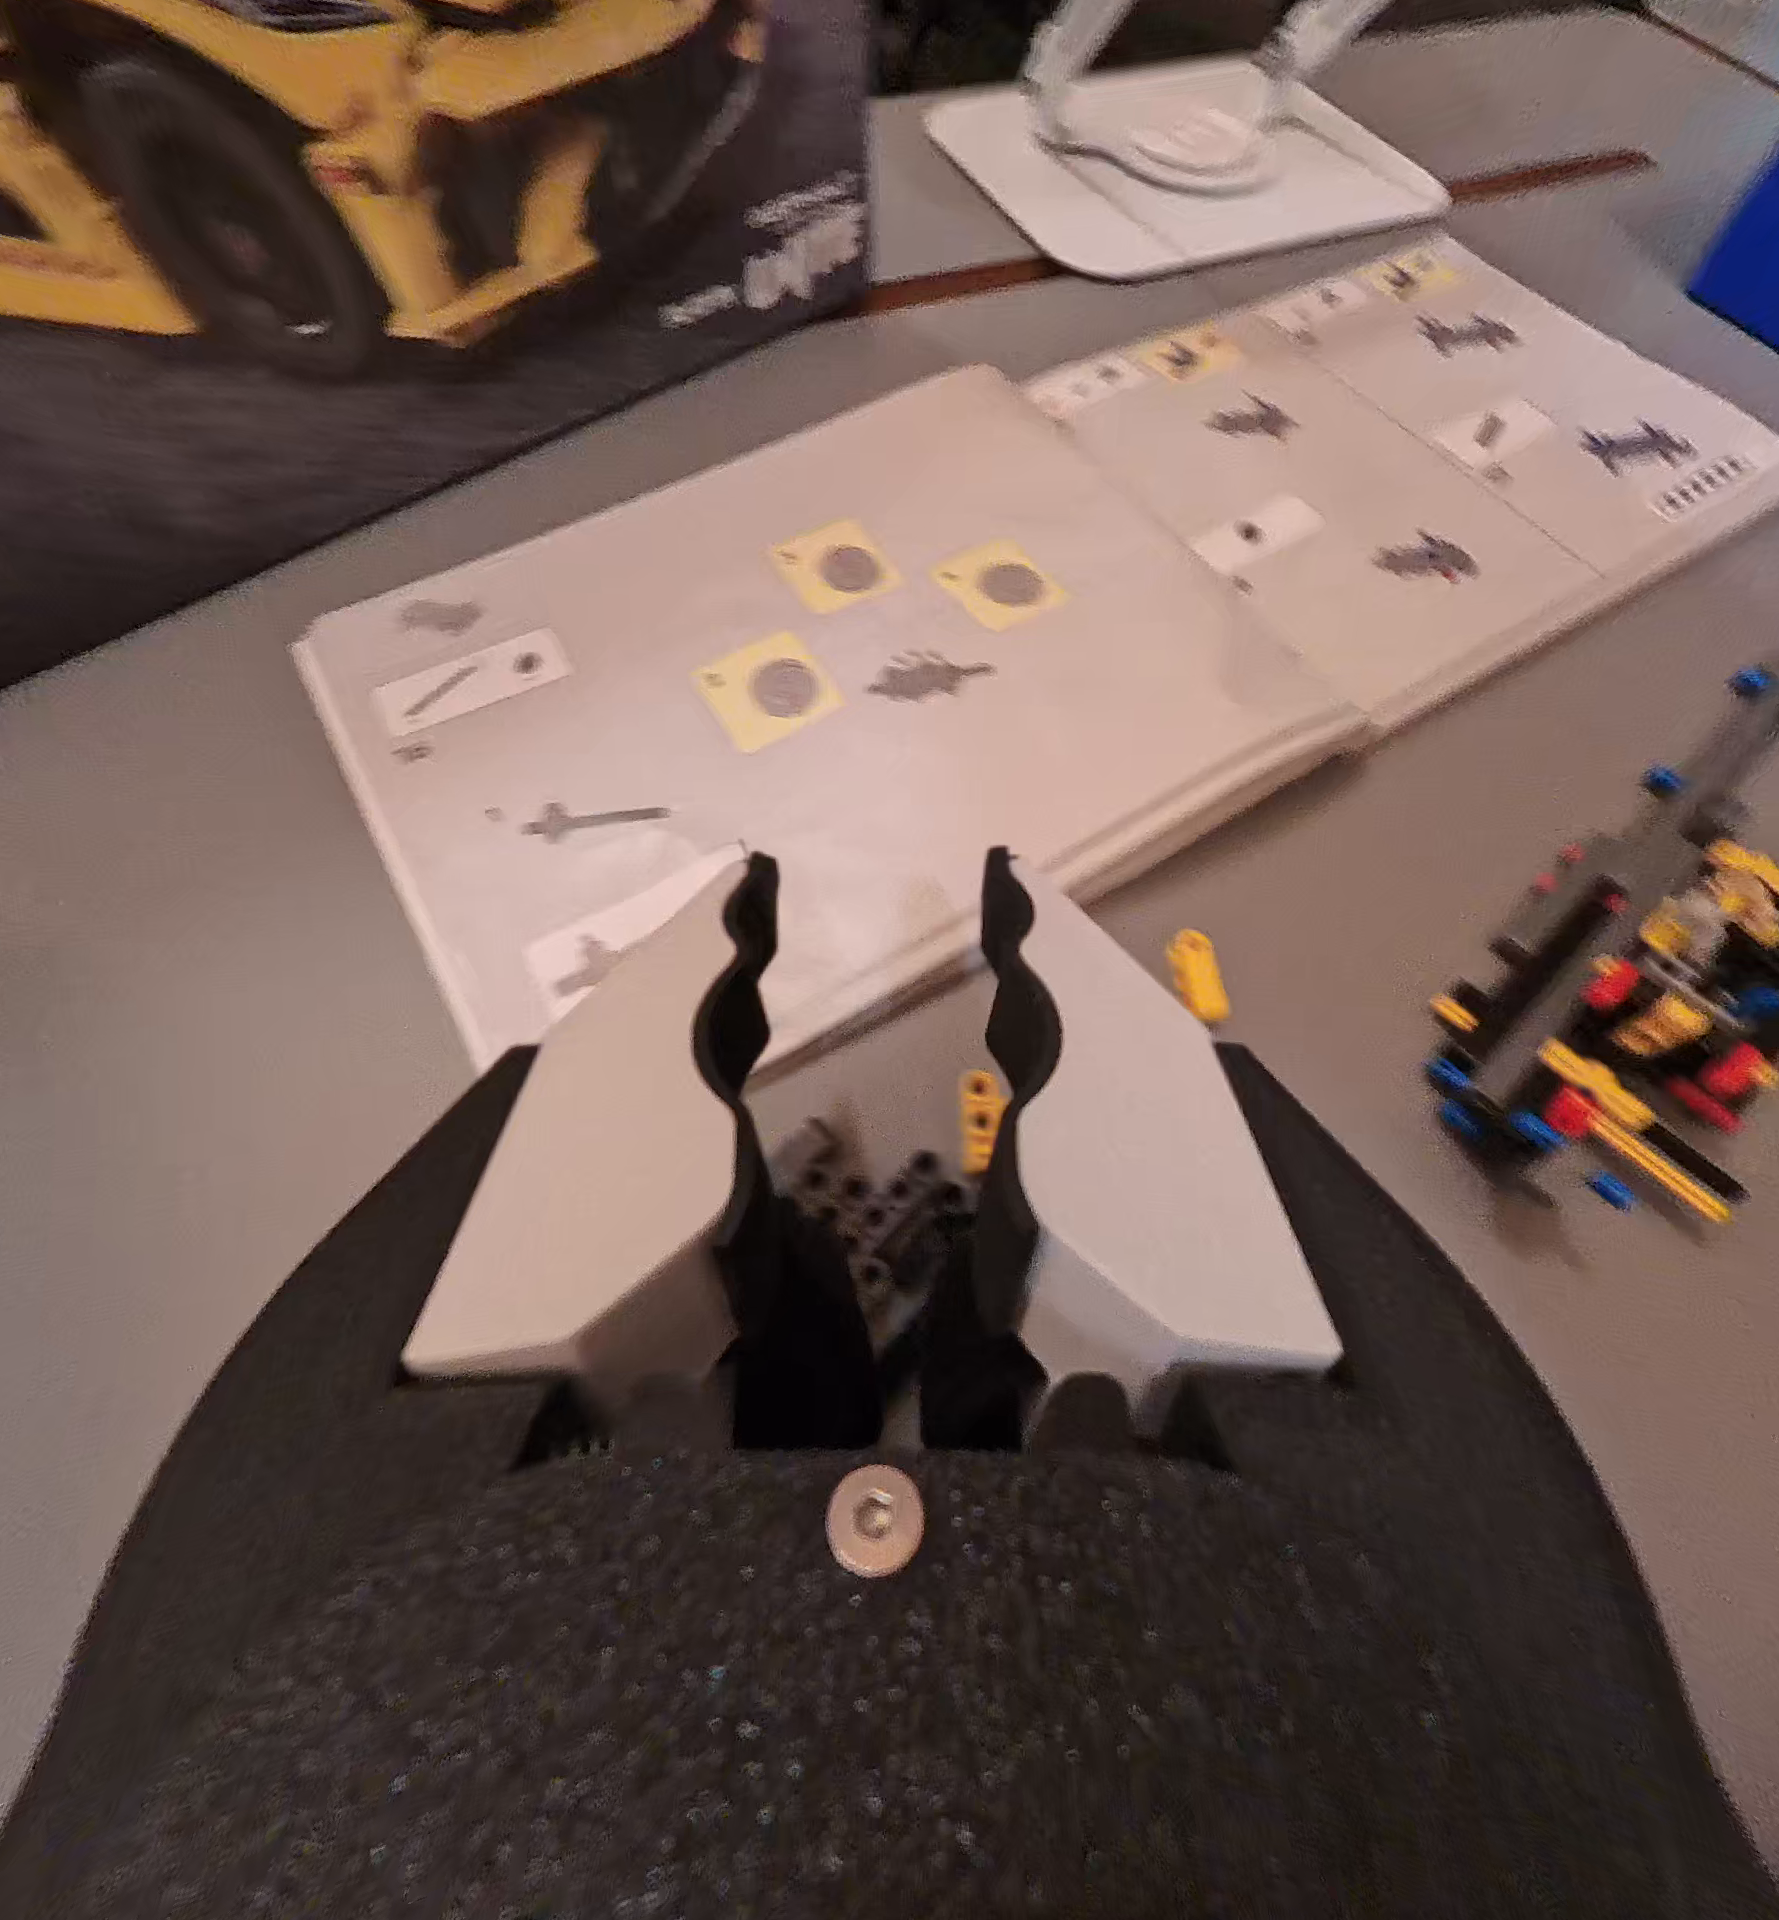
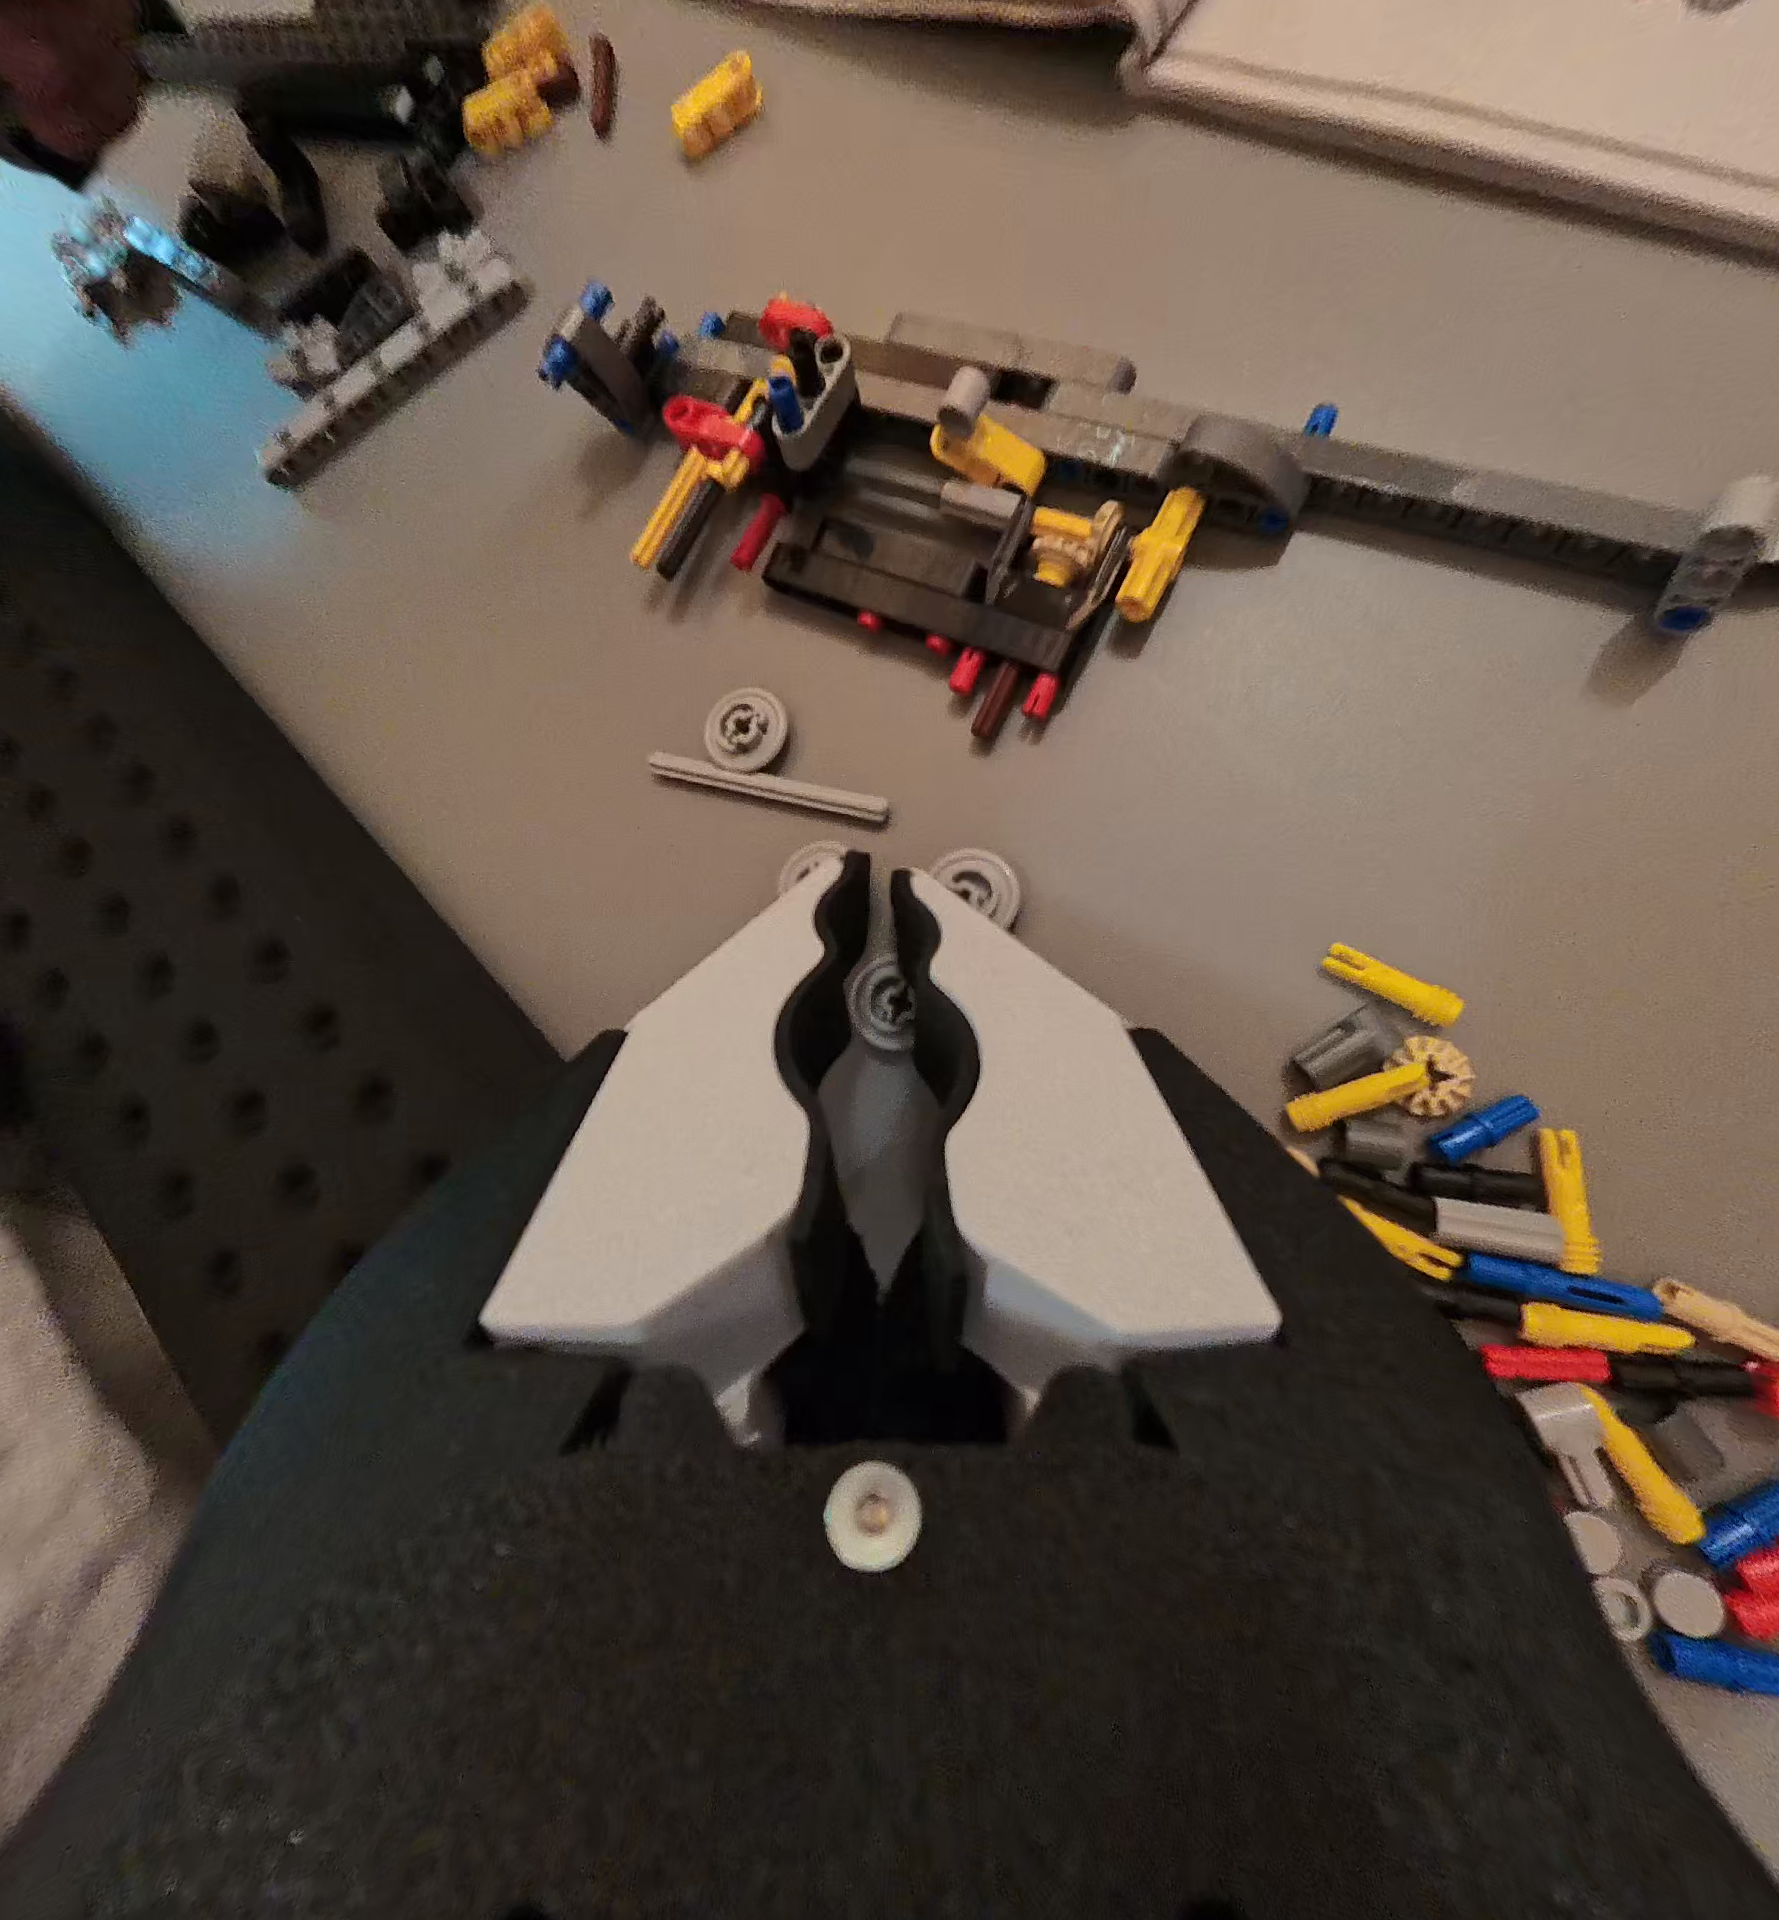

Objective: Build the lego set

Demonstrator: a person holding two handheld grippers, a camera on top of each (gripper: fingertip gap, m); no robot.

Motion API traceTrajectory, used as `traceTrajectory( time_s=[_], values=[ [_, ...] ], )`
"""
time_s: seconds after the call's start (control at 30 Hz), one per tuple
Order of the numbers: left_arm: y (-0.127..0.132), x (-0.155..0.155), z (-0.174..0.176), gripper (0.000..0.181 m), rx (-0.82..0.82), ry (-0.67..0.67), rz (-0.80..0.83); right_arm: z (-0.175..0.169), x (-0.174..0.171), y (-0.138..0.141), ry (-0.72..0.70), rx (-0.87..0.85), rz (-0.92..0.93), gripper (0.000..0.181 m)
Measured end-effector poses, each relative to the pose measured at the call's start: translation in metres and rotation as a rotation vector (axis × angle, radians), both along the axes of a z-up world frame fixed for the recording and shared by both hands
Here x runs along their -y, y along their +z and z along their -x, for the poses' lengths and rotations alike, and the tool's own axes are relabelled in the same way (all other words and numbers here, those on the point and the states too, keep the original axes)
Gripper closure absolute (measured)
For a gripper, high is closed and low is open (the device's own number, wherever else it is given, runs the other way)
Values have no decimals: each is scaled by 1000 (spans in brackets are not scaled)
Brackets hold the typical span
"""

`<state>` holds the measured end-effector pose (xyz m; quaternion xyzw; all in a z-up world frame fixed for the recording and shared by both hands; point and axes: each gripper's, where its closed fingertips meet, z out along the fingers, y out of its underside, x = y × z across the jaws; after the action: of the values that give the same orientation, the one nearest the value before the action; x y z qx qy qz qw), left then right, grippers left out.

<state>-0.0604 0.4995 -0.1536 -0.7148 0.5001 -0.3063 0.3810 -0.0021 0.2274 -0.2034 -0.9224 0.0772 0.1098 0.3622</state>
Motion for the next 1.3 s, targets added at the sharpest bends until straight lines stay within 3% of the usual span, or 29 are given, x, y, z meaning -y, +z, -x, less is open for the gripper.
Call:
traceTrajectory(
  time_s=[0.1, 0.2, 0.37, 0.47, 0.7, 0.8, 0.93, 1.3],
  values=[
    [7, -39, 11, 139, 20, 91, -43, -8, -7, 27, -16, -17, -179, 175],
    [10, -67, 23, 143, 13, 134, -98, -30, -13, 53, -91, 36, -354, 160],
    [2, -71, 18, 150, 40, 112, 9, -59, -14, 85, -241, 131, -601, 162],
    [-7, -75, 18, 151, 6, 141, -9, -67, -11, 82, -295, 201, -588, 162],
    [-19, -78, 18, 147, -3, 139, 50, -63, -20, 64, -250, 261, -498, 165],
    [-23, -80, 19, 141, -6, 144, 74, -67, -18, 68, -279, 261, -521, 176],
    [-20, -76, 15, 141, 22, 123, 96, -79, -16, 64, -360, 235, -499, 175],
    [-14, -79, 17, 141, 47, 118, 65, -85, -14, 64, -398, 218, -485, 178]
  ],
)
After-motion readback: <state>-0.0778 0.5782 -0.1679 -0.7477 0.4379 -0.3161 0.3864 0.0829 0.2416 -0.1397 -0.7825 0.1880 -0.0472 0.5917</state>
